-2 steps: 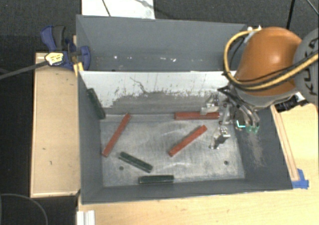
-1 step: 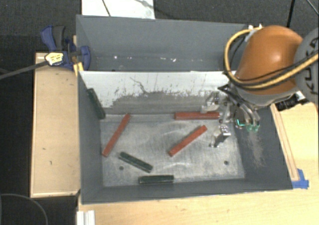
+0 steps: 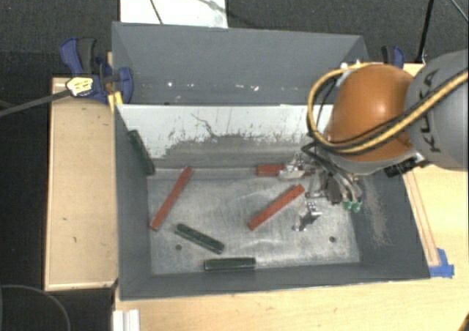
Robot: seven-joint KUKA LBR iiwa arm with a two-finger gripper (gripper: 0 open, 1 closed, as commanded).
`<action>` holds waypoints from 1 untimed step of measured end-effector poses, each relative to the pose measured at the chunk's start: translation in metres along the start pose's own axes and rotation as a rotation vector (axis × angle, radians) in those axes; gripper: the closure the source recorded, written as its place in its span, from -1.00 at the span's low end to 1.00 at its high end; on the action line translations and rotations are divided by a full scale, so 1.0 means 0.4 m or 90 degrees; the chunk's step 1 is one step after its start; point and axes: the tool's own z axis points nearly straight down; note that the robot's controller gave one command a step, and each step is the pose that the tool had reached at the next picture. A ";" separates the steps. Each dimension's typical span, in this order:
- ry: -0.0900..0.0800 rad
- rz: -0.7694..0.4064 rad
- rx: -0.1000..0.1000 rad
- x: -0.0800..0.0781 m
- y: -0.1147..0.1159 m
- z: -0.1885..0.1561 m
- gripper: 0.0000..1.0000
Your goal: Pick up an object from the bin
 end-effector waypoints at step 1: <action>0.002 -0.115 -0.001 -0.038 0.018 0.147 -1.00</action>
Offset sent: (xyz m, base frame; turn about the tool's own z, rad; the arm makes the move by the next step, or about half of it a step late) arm 0.0282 0.0044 -0.1130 -0.1832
